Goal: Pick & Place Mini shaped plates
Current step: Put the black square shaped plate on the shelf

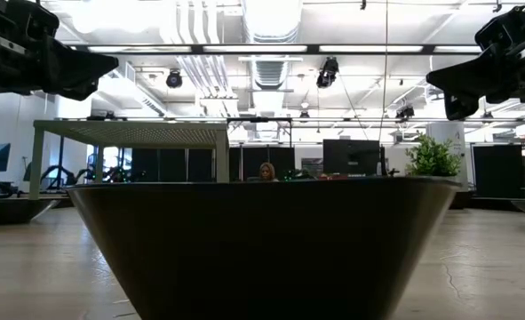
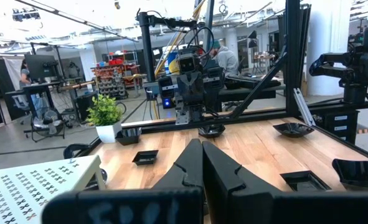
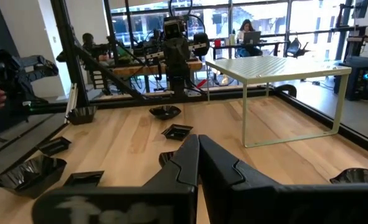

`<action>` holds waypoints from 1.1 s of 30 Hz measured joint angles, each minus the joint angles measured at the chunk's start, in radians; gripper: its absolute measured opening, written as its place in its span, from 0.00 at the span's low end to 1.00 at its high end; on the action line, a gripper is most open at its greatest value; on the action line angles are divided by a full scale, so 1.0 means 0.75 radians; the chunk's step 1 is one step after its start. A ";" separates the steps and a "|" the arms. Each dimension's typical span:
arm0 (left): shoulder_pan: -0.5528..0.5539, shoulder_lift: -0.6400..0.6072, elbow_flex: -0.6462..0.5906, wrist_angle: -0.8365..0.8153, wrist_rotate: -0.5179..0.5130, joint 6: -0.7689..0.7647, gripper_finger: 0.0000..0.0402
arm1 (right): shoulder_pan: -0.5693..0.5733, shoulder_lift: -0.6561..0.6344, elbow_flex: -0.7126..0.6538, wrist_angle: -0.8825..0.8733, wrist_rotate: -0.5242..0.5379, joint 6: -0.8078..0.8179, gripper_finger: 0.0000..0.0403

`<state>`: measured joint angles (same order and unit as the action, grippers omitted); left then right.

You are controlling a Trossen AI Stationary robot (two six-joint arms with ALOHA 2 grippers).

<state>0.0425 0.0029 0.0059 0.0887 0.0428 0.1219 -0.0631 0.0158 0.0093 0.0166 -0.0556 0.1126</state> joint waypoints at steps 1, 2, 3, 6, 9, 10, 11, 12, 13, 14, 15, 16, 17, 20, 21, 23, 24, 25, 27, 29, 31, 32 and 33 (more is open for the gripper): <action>0.000 0.000 0.000 0.000 -0.003 0.000 0.00 | 0.000 0.000 0.000 0.000 0.000 -0.004 0.02; 0.000 0.000 0.000 0.000 -0.005 0.000 0.00 | 0.000 0.000 0.000 0.000 0.000 -0.010 0.02; 0.000 0.000 0.000 0.000 -0.006 0.001 0.00 | 0.000 0.000 0.000 0.000 0.000 -0.016 0.02; 0.000 0.000 0.000 0.000 -0.006 -0.026 0.00 | 0.000 0.000 0.000 0.000 0.003 -0.024 0.02; 0.000 0.000 0.000 0.000 -0.006 -0.138 0.00 | 0.000 0.000 0.000 0.000 0.004 -0.025 0.02; 0.000 0.000 0.000 0.001 -0.006 -0.199 0.00 | 0.000 0.000 0.000 0.000 0.004 -0.026 0.02; 0.000 -0.001 0.000 0.003 -0.006 -0.256 0.00 | 0.000 0.000 0.000 0.000 0.004 -0.030 0.02; 0.000 -0.001 0.000 0.009 -0.006 -0.298 0.00 | 0.000 0.000 0.000 0.000 0.004 -0.040 0.02; 0.000 0.000 0.000 0.019 -0.007 -0.308 0.00 | 0.000 0.000 0.000 0.000 0.004 -0.053 0.02; 0.000 -0.001 0.000 0.027 -0.008 -0.315 0.00 | 0.000 0.000 0.000 0.000 0.005 -0.065 0.02; 0.000 -0.001 0.000 0.031 -0.009 -0.316 0.00 | 0.000 0.000 0.000 0.000 0.005 -0.078 0.02; 0.000 -0.001 0.000 0.037 -0.010 -0.321 0.00 | 0.000 0.000 0.000 0.000 0.005 -0.084 0.02; 0.000 -0.001 0.000 0.046 -0.012 -0.331 0.00 | 0.000 0.000 0.000 0.000 0.005 -0.086 0.02; -0.001 -0.001 0.000 0.072 -0.059 -0.363 0.00 | 0.000 0.000 0.000 -0.001 0.005 -0.085 0.02; 0.000 -0.001 0.002 0.072 -0.082 -0.365 0.00 | 0.000 0.001 0.000 -0.001 0.005 -0.085 0.02; 0.000 0.007 0.016 0.038 -0.119 -0.367 0.00 | 0.000 0.001 0.000 -0.001 0.005 -0.084 0.02; 0.000 0.017 0.027 0.034 -0.135 -0.368 0.00 | 0.000 0.001 0.000 -0.001 0.005 -0.084 0.02; 0.000 0.031 0.044 0.036 -0.141 -0.367 0.00 | 0.000 0.001 0.000 -0.001 0.005 -0.084 0.02; 0.000 0.065 0.073 0.048 -0.152 -0.359 0.00 | 0.000 0.001 0.000 -0.001 0.006 -0.084 0.02; 0.000 0.121 0.103 0.054 -0.166 -0.331 0.00 | 0.000 0.001 0.000 -0.001 0.006 -0.084 0.02; 0.000 0.186 0.127 0.031 -0.176 -0.304 0.00 | 0.000 0.002 0.000 -0.001 0.008 -0.080 0.02; -0.001 0.226 0.146 0.037 -0.185 -0.295 0.00 | 0.000 0.002 0.000 -0.001 0.008 -0.080 0.02; 0.000 0.265 0.163 0.046 -0.202 -0.286 0.00 | 0.000 0.002 0.000 -0.002 0.008 -0.080 0.02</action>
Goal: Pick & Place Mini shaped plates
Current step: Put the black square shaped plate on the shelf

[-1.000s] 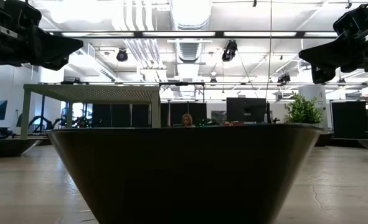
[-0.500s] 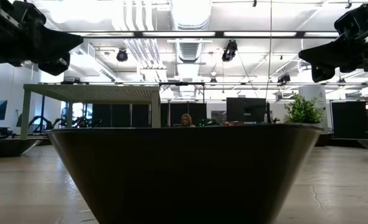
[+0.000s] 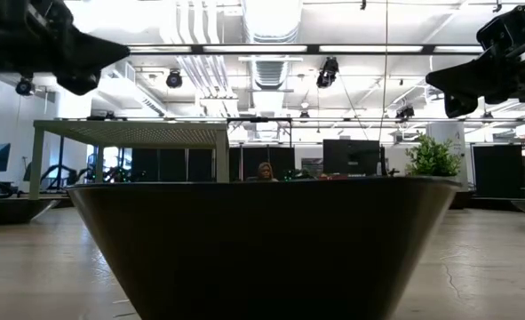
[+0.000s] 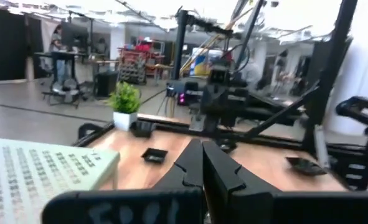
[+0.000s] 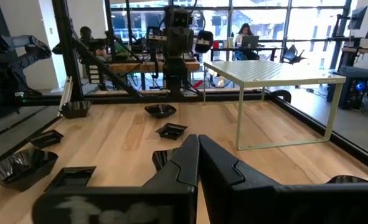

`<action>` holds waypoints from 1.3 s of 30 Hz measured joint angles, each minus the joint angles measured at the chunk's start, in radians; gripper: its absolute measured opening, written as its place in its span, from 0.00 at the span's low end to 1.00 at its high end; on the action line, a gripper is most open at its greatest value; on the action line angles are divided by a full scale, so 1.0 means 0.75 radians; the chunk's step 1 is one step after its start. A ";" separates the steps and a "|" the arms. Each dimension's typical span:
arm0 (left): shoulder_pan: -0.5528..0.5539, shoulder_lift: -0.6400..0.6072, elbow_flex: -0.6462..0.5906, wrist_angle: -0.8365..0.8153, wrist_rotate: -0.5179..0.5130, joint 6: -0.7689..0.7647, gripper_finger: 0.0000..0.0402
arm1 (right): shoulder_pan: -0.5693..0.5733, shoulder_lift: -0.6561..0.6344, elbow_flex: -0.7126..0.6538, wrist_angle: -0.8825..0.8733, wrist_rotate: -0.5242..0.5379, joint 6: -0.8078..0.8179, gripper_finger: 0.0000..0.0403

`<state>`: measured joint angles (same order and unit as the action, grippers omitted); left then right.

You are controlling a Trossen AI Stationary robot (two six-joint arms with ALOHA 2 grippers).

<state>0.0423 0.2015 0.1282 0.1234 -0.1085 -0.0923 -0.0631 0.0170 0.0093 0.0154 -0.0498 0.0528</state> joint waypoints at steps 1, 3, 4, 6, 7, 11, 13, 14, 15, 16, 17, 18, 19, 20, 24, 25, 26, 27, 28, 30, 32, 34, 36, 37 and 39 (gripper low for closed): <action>0.000 0.040 0.015 0.000 -0.012 0.009 0.00 | 0.000 0.000 0.000 0.000 0.000 0.000 0.02; 0.000 0.140 0.048 -0.003 -0.026 0.017 0.00 | 0.000 0.001 0.000 0.000 0.000 0.000 0.02; 0.000 0.190 0.064 -0.008 -0.031 0.017 0.00 | 0.000 0.001 0.000 0.000 0.000 -0.001 0.02; 0.000 0.293 0.102 -0.010 -0.031 0.017 0.00 | 0.000 0.001 0.000 0.001 0.000 0.000 0.02; 0.000 0.341 0.122 -0.010 -0.031 0.021 0.00 | 0.000 0.001 0.000 0.001 0.000 -0.001 0.02; 0.000 0.519 0.220 -0.078 -0.031 -0.014 0.00 | 0.000 0.009 0.000 0.000 0.000 -0.001 0.02; -0.003 0.604 0.274 -0.144 -0.031 -0.042 0.00 | 0.000 0.009 0.001 0.001 -0.001 -0.002 0.02; -0.006 0.647 0.302 -0.177 -0.031 -0.046 0.00 | 0.000 0.009 0.000 0.001 -0.001 -0.002 0.02; -0.008 0.689 0.332 -0.214 -0.031 -0.050 0.00 | 0.000 0.009 0.000 0.001 -0.001 -0.002 0.02; -0.012 0.730 0.359 -0.259 -0.030 -0.052 0.00 | 0.000 0.009 0.000 0.000 -0.001 -0.002 0.02; -0.016 0.766 0.388 -0.313 -0.030 -0.057 0.00 | 0.000 0.009 0.000 0.000 -0.001 -0.002 0.02; -0.019 0.796 0.422 -0.353 -0.030 -0.066 0.00 | 0.000 0.009 0.000 0.001 -0.001 -0.001 0.02; -0.024 0.825 0.460 -0.378 -0.030 -0.074 0.00 | 0.000 0.009 0.000 0.002 -0.001 -0.002 0.02; -0.031 0.855 0.494 -0.414 -0.029 -0.082 0.00 | 0.000 0.009 0.000 0.001 -0.002 -0.002 0.02; -0.074 0.961 0.593 -0.615 -0.027 -0.090 0.00 | 0.000 0.016 0.000 0.000 -0.003 -0.003 0.02; -0.087 0.979 0.617 -0.640 -0.027 -0.089 0.00 | 0.000 0.015 0.000 0.000 -0.003 -0.005 0.02; -0.100 0.996 0.639 -0.661 -0.028 -0.088 0.00 | 0.000 0.015 0.000 0.001 -0.003 -0.005 0.02; -0.115 1.017 0.659 -0.676 -0.028 -0.088 0.00 | 0.000 0.015 0.000 0.002 -0.003 -0.005 0.02; -0.127 1.037 0.673 -0.688 -0.027 -0.088 0.00 | 0.000 0.016 0.000 0.001 -0.003 -0.005 0.02; -0.153 1.070 0.696 -0.709 -0.027 -0.088 0.00 | 0.000 0.023 0.000 0.001 -0.003 -0.006 0.02; -0.176 1.096 0.720 -0.715 -0.027 -0.088 0.00 | 0.000 0.026 0.000 0.000 -0.003 -0.006 0.02; -0.193 1.125 0.737 -0.752 -0.027 -0.109 0.00 | 0.000 0.033 0.001 0.001 -0.003 -0.006 0.02; -0.200 1.150 0.746 -0.805 -0.027 -0.157 0.00 | 0.000 0.036 0.000 0.001 -0.003 -0.005 0.02; -0.201 1.158 0.748 -0.811 -0.028 -0.176 0.00 | 0.000 0.041 0.000 0.001 -0.003 -0.005 0.02; -0.201 1.168 0.748 -0.827 -0.027 -0.230 0.00 | 0.000 0.044 0.000 0.001 -0.003 -0.005 0.02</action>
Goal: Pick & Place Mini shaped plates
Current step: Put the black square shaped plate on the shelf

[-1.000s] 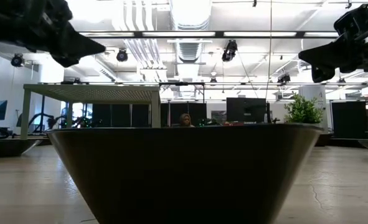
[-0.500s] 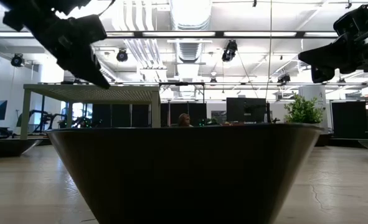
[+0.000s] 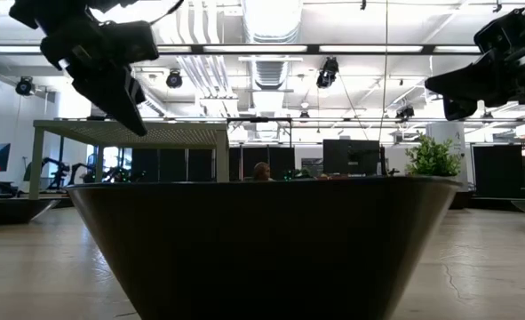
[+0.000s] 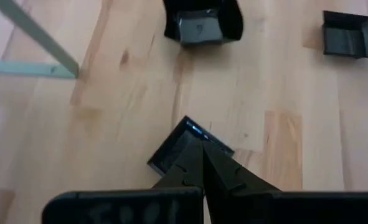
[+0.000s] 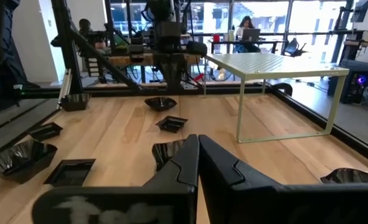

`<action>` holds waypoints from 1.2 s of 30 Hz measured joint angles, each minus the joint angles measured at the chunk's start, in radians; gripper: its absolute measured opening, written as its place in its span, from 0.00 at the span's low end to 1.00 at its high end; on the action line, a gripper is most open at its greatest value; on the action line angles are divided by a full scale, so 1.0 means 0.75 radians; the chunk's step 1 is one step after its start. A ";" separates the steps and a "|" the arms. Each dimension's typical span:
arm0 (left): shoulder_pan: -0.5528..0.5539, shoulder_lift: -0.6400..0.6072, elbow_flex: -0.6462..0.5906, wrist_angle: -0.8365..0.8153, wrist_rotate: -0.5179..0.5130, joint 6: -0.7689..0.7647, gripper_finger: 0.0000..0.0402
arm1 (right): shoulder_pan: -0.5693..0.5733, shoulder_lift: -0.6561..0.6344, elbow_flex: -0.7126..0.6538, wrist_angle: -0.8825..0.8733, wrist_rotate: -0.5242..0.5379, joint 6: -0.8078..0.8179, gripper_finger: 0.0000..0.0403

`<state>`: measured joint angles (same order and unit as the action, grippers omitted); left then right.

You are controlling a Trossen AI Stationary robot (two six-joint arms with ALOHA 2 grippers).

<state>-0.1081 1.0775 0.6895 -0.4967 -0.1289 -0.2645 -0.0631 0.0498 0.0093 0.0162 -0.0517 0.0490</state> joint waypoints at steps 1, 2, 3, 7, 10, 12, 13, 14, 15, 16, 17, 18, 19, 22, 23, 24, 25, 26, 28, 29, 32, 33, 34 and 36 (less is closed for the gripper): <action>0.000 0.006 -0.005 -0.003 0.000 -0.036 0.00 | 0.000 0.000 0.000 0.000 0.000 -0.001 0.02; 0.001 0.012 -0.007 -0.016 0.000 -0.073 0.00 | 0.000 0.000 0.000 -0.001 0.000 -0.001 0.02; 0.001 0.020 -0.008 -0.035 0.001 -0.105 0.00 | 0.000 0.000 0.000 0.000 0.000 0.000 0.02; 0.001 0.046 -0.009 -0.051 0.001 -0.199 0.00 | 0.000 0.000 0.000 0.000 0.001 -0.005 0.02; 0.001 0.058 -0.009 -0.051 0.002 -0.223 0.00 | 0.000 -0.001 0.000 0.000 0.001 -0.005 0.02; 0.002 0.061 -0.009 -0.052 0.013 -0.256 0.00 | 0.000 -0.001 0.000 0.000 0.001 -0.005 0.02; 0.002 0.061 -0.009 -0.053 0.014 -0.280 0.00 | 0.000 -0.001 0.000 0.000 0.001 -0.005 0.02; 0.002 0.061 -0.009 -0.053 0.014 -0.305 0.00 | -0.001 -0.001 0.000 0.000 0.001 -0.005 0.02; 0.002 0.061 -0.009 -0.054 0.014 -0.328 0.00 | 0.000 -0.001 0.000 0.000 0.001 -0.005 0.02; 0.002 0.061 -0.009 -0.057 0.014 -0.351 0.00 | 0.000 -0.001 0.000 0.000 0.001 -0.005 0.02; 0.002 0.061 -0.009 -0.061 0.014 -0.368 0.00 | 0.000 -0.001 0.000 0.000 0.001 -0.005 0.02; 0.002 0.061 -0.009 -0.061 0.014 -0.378 0.00 | 0.000 -0.001 0.000 0.000 0.001 -0.005 0.02; 0.002 0.061 -0.009 -0.060 0.014 -0.389 0.00 | 0.000 -0.001 0.000 0.000 0.001 -0.005 0.02; 0.002 0.061 -0.009 -0.061 0.014 -0.438 0.00 | 0.000 -0.001 0.000 0.000 0.001 -0.005 0.02; 0.002 0.061 -0.009 -0.061 0.014 -0.452 0.01 | 0.000 -0.001 0.000 0.000 0.001 -0.005 0.02; 0.002 0.061 -0.009 -0.063 0.014 -0.461 0.02 | 0.000 -0.001 0.000 0.000 0.001 -0.005 0.02; 0.002 0.061 -0.009 -0.069 0.014 -0.468 0.03 | 0.000 -0.001 0.000 0.000 0.001 -0.005 0.02; 0.002 0.061 -0.009 -0.074 0.013 -0.480 0.05 | 0.000 -0.001 0.000 0.000 0.001 -0.005 0.02; 0.002 0.061 -0.009 -0.082 0.013 -0.508 0.10 | 0.000 -0.001 0.000 0.000 0.001 -0.006 0.02; 0.002 0.061 -0.009 -0.086 0.012 -0.522 0.13 | 0.000 -0.001 0.000 0.000 0.001 -0.007 0.02; 0.002 0.061 -0.009 -0.085 0.013 -0.537 0.20 | 0.000 -0.001 0.000 0.000 0.001 -0.012 0.02; 0.002 0.061 -0.009 -0.085 0.013 -0.552 0.22 | 0.000 -0.001 0.000 0.000 0.001 -0.012 0.02; 0.002 0.061 -0.009 -0.084 0.013 -0.576 0.23 | 0.000 -0.001 0.000 0.000 0.001 -0.012 0.02; 0.002 0.061 -0.009 -0.084 0.011 -0.640 0.25 | 0.000 -0.001 0.000 0.000 0.001 -0.012 0.02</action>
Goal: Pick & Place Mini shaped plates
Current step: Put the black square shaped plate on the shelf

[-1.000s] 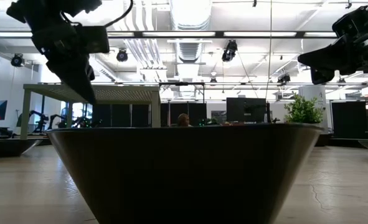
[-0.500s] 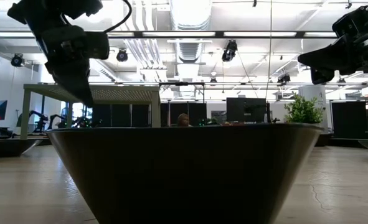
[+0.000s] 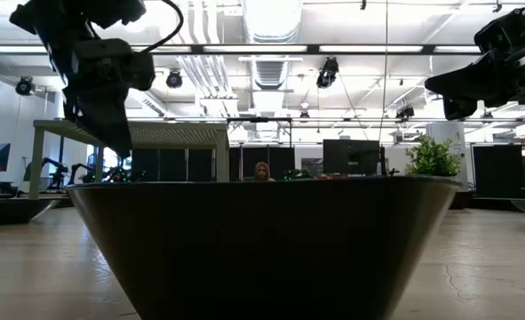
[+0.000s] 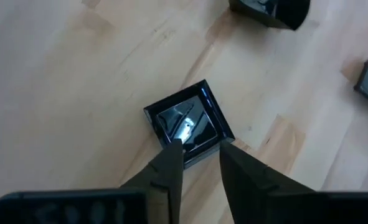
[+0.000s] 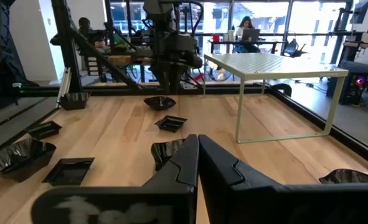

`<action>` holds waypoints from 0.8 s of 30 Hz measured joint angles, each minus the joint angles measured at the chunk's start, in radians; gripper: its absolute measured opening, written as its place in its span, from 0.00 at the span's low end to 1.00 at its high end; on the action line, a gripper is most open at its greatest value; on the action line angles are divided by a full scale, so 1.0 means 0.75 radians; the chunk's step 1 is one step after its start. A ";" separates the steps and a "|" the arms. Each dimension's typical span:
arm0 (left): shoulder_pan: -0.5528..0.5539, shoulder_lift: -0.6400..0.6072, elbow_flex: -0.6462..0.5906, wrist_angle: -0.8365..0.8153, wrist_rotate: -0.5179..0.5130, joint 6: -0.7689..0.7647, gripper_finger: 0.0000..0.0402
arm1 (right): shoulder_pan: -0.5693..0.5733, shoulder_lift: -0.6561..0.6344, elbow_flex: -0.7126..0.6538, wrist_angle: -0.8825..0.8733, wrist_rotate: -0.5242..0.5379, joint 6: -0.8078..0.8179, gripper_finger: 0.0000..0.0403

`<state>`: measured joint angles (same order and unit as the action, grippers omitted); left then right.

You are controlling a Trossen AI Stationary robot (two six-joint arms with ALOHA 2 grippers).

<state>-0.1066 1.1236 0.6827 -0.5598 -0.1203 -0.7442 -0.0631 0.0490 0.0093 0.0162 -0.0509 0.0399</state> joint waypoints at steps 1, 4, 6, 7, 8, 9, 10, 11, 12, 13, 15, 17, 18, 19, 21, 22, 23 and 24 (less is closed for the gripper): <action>0.000 0.000 0.000 0.001 -0.005 -0.024 0.25 | 0.000 0.000 0.000 0.000 0.000 -0.001 0.02; 0.001 0.000 -0.003 0.002 -0.059 -0.075 0.26 | 0.000 0.000 0.000 0.000 0.001 -0.020 0.02; 0.001 0.000 -0.017 0.011 -0.077 -0.134 0.26 | 0.000 0.000 0.000 -0.001 0.001 -0.028 0.02; 0.001 0.000 -0.027 0.014 -0.079 -0.165 0.26 | 0.000 0.000 0.000 0.000 0.001 -0.028 0.02; 0.001 0.000 -0.040 0.016 -0.082 -0.189 0.26 | 0.000 0.000 0.000 0.000 0.001 -0.028 0.02; 0.001 0.000 -0.053 0.019 -0.082 -0.211 0.26 | 0.000 -0.001 0.000 0.000 0.001 -0.028 0.02; 0.001 0.000 -0.068 0.024 -0.087 -0.226 0.26 | 0.000 0.000 0.000 0.000 0.001 -0.028 0.02; 0.001 0.000 -0.083 0.024 -0.105 -0.234 0.26 | 0.000 0.000 0.000 0.000 0.001 -0.029 0.02; 0.001 0.001 -0.097 0.024 -0.126 -0.241 0.26 | 0.000 -0.001 0.000 -0.001 0.001 -0.033 0.02; 0.001 0.001 -0.110 0.027 -0.140 -0.253 0.26 | 0.000 -0.001 0.000 0.000 0.001 -0.034 0.02; 0.003 0.001 -0.132 0.055 -0.145 -0.278 0.26 | 0.000 -0.001 0.000 0.000 0.001 -0.034 0.02; 0.002 0.001 -0.166 0.103 -0.146 -0.304 0.26 | 0.000 -0.001 0.000 -0.001 0.001 -0.032 0.02; 0.002 0.001 -0.189 0.143 -0.146 -0.320 0.26 | 0.000 0.000 0.000 0.000 0.001 -0.032 0.02; 0.002 0.001 -0.212 0.190 -0.146 -0.333 0.26 | 0.000 -0.001 0.000 0.000 0.001 -0.032 0.02; 0.002 0.001 -0.261 0.305 -0.146 -0.338 0.26 | -0.001 -0.001 0.000 0.000 0.001 -0.033 0.02; 0.002 0.001 -0.282 0.351 -0.145 -0.338 0.26 | 0.000 -0.001 0.000 0.000 0.001 -0.033 0.02; 0.002 0.001 -0.301 0.384 -0.144 -0.338 0.26 | 0.000 0.000 0.000 0.000 0.001 -0.033 0.02; 0.002 0.001 -0.316 0.408 -0.141 -0.339 0.26 | 0.000 0.000 0.000 0.000 0.001 -0.033 0.02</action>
<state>-0.1051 1.1240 0.4460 -0.2537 -0.2260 -0.9981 -0.0631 0.0490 0.0093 0.0162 -0.0502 0.0151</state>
